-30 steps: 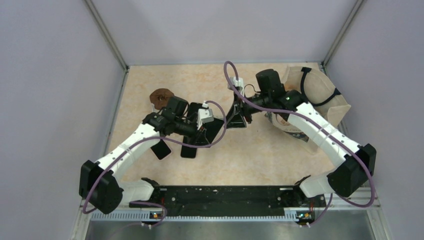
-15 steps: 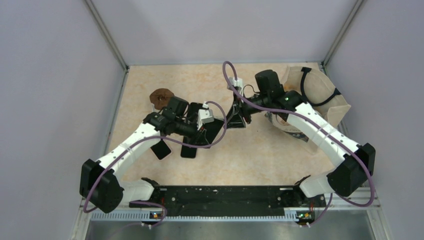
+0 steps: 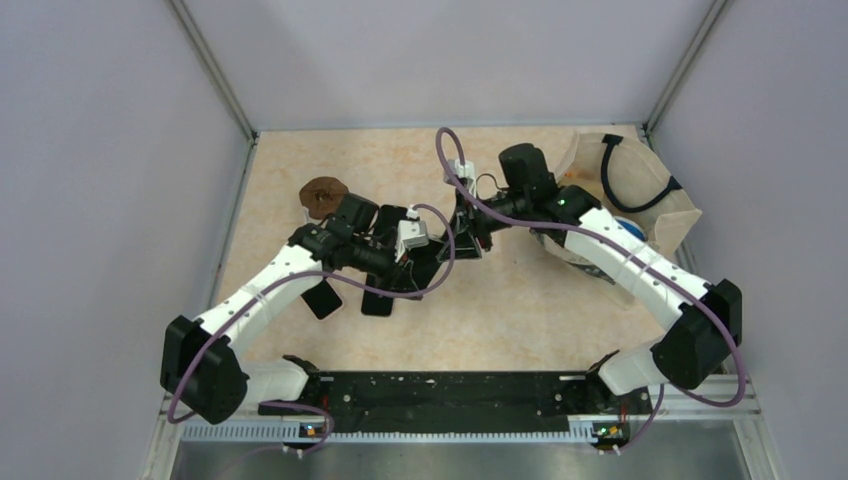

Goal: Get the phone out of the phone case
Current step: Remove the phone case from the phone.

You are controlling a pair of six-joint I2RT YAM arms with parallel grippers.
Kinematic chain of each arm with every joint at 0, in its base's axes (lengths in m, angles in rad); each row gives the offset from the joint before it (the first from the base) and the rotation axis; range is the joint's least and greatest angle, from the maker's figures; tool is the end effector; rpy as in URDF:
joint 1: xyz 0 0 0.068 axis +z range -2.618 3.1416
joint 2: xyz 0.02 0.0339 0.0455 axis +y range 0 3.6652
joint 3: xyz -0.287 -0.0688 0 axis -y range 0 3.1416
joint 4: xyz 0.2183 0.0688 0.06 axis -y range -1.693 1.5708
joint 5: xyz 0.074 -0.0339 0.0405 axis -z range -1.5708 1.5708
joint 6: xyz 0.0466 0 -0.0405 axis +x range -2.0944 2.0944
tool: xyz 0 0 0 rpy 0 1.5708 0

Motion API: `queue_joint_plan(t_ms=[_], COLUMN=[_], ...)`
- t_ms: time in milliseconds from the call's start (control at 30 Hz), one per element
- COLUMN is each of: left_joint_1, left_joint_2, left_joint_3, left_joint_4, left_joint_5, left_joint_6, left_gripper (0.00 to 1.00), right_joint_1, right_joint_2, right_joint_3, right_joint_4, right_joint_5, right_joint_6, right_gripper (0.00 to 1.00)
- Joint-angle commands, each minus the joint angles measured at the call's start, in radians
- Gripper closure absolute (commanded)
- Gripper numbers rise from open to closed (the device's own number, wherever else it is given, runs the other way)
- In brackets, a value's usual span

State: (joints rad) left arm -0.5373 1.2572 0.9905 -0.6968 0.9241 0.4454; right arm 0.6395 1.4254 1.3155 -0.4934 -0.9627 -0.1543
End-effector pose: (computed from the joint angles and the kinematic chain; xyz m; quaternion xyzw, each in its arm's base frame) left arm 0.1666 -0.1426 0.3030 0.5205 0.6902 -0.4372 0.2478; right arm 0.2057 0.2007 0.3761 -0.5019 0.6404 0.4969 0.3017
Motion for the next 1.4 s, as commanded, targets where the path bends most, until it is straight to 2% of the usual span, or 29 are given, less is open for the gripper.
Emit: queue_joint_plan(t_ms=[0, 367, 533, 700, 833, 867, 1000, 1033, 1067, 1167, 1367], left_joint_1=[-0.088, -0.088, -0.086, -0.073, -0.025, -0.009, 0.033, 0.04, 0.045, 0.066, 0.094], left_joint_2=[-0.03, -0.005, -0.009, -0.026, -0.04, -0.043, -0.069, -0.078, -0.085, -0.098, -0.094], left_joint_3=[0.08, 0.128, 0.121, 0.096, 0.056, 0.048, 0.018, 0.014, 0.013, 0.013, 0.014], left_joint_4=[0.139, 0.183, 0.235, 0.321, 0.415, 0.429, 0.463, 0.464, 0.464, 0.484, 0.591], left_joint_5=[0.258, 0.198, 0.163, 0.118, 0.11, 0.112, 0.129, 0.135, 0.146, 0.18, 0.182], left_joint_6=[0.108, 0.067, 0.02, -0.065, -0.162, -0.186, -0.241, -0.242, -0.247, -0.301, -0.471], left_gripper=[1.0, 1.0, 1.0, 1.0, 1.0, 0.98, 0.65, 0.46, 0.38, 0.26, 0.22], right_joint_1=[-0.001, 0.052, 0.083, 0.091, 0.09, 0.089, 0.064, 0.056, 0.047, 0.04, 0.039], right_joint_2=[0.051, 0.079, 0.091, 0.092, 0.064, 0.054, 0.008, -0.009, -0.021, -0.055, -0.094], right_joint_3=[-0.019, -0.116, -0.132, -0.132, -0.113, -0.108, -0.116, -0.12, -0.122, -0.138, -0.164], right_joint_4=[0.206, 0.232, 0.23, 0.215, 0.153, 0.137, 0.117, 0.116, 0.115, 0.101, 0.099], right_joint_5=[0.086, -0.038, -0.08, -0.115, -0.049, -0.017, 0.099, 0.117, 0.134, 0.182, 0.221], right_joint_6=[-0.043, -0.06, -0.086, -0.106, -0.17, -0.184, -0.197, -0.197, -0.197, -0.219, -0.239], right_gripper=[0.64, 0.65, 0.78, 1.0, 1.0, 1.0, 1.0, 1.0, 1.0, 1.0, 1.0])
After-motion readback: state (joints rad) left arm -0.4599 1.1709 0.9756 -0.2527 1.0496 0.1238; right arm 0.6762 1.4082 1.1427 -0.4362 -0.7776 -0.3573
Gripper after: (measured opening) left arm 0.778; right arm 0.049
